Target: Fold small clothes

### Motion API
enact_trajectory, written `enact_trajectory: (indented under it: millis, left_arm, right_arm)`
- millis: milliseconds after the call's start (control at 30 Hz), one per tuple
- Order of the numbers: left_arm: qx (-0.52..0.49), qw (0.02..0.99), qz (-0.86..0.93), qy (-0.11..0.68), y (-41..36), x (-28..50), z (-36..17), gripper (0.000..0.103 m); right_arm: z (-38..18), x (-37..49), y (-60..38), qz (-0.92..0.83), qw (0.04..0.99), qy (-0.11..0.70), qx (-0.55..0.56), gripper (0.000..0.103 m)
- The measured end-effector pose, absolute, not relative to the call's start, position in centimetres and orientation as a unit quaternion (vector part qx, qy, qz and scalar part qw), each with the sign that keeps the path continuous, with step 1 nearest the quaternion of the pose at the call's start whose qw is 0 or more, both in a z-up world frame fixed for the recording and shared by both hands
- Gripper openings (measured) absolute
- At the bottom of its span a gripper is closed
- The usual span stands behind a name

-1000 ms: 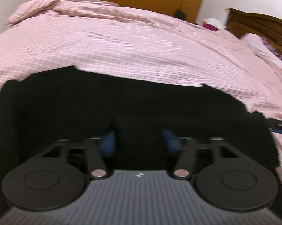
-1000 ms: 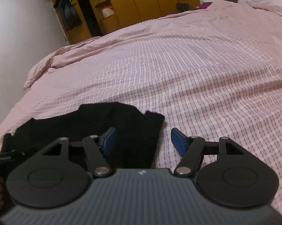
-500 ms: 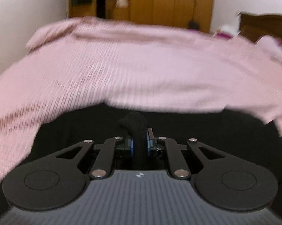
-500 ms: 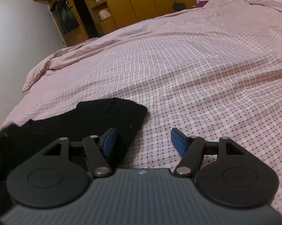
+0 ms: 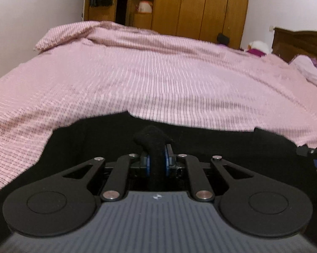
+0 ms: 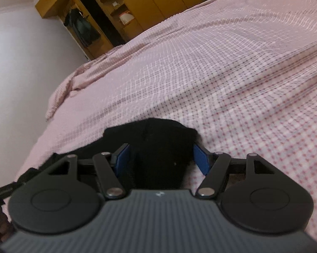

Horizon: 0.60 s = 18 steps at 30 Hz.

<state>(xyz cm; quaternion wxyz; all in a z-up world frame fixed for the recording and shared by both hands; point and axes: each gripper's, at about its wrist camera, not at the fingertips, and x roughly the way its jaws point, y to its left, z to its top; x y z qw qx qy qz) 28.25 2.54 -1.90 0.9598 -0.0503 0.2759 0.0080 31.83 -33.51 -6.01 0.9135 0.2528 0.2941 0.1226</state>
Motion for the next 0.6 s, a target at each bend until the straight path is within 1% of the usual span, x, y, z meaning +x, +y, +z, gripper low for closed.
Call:
enact_trajectory:
  millis: [33,67,100,133,267,333,400,600]
  left_arm:
    - [-0.045,0.962,0.012,0.268,2.4,28.1,-1.6,0.014]
    - [-0.033,0.965,0.019,0.261,2.2,28.1,-1.3,0.014]
    - [-0.014,0.966,0.033,0.255,1.7,28.2,-1.1,0.014]
    - [-0.001,0.967,0.041,0.25,1.5,28.3,-1.1,0.014]
    - [0.019,0.962,0.065,0.264,1.3,29.5,-2.1,0.014]
    - [0.029,0.953,0.082,0.291,1.6,30.7,-3.7,0.014]
    - [0.018,0.944,0.083,0.318,2.2,31.4,-5.2,0.015]
    - [0.051,0.945,0.081,0.313,1.8,31.4,-5.7,0.015]
  right_arm:
    - [-6.0,31.9,-33.4,0.119,0.916,0.289,0.252,0.065]
    - [-5.8,31.9,-33.2,0.116,0.921,0.283,0.24,0.032]
    - [-5.6,31.9,-32.8,0.113,0.929,0.279,0.216,0.007]
    - [-5.2,31.8,-32.2,0.105,0.937,0.274,0.191,0.009]
    - [-4.3,31.2,-30.8,0.067,0.961,0.24,0.119,0.009]
    - [-4.7,31.8,-30.6,0.057,0.961,0.252,0.096,0.009]
    - [-5.3,32.5,-30.5,0.056,0.958,0.268,0.088,0.01]
    - [-5.5,33.4,-29.9,0.059,0.951,0.295,0.07,0.013]
